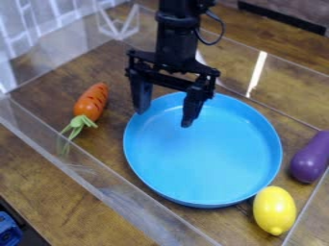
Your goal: Put the purple eggplant on the blue tray
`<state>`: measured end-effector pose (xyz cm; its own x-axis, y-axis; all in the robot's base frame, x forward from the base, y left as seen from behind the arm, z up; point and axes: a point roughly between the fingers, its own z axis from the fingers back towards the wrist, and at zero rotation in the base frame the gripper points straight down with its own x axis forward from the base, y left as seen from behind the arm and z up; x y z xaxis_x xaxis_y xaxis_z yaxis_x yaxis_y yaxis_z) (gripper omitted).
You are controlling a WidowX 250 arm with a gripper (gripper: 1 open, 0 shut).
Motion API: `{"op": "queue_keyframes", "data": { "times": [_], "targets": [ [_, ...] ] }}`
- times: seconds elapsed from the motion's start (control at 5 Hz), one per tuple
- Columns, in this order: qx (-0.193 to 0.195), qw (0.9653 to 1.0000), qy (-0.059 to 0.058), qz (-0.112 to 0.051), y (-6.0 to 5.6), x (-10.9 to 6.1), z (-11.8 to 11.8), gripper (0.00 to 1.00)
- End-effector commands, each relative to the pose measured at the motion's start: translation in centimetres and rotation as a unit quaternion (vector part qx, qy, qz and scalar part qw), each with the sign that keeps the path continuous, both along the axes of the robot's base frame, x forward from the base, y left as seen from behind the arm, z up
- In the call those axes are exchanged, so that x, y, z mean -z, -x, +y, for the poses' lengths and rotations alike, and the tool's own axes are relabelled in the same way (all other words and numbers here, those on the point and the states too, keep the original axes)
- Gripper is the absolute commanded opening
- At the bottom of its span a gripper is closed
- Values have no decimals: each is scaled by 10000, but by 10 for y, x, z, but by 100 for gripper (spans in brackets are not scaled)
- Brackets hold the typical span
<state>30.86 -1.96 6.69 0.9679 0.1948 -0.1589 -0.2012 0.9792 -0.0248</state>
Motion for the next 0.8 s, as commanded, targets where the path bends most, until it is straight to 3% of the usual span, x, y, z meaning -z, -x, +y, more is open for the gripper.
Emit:
{"op": "queue_keyframes", "data": {
  "times": [0.0, 0.4, 0.6],
  "targets": [
    [104, 9996, 71, -244, 0, -13, -11, 100],
    [128, 9992, 156, -331, 6, -18, -21, 100],
    [129, 9988, 203, -420, -6, -23, -37, 100]
  ]
}}
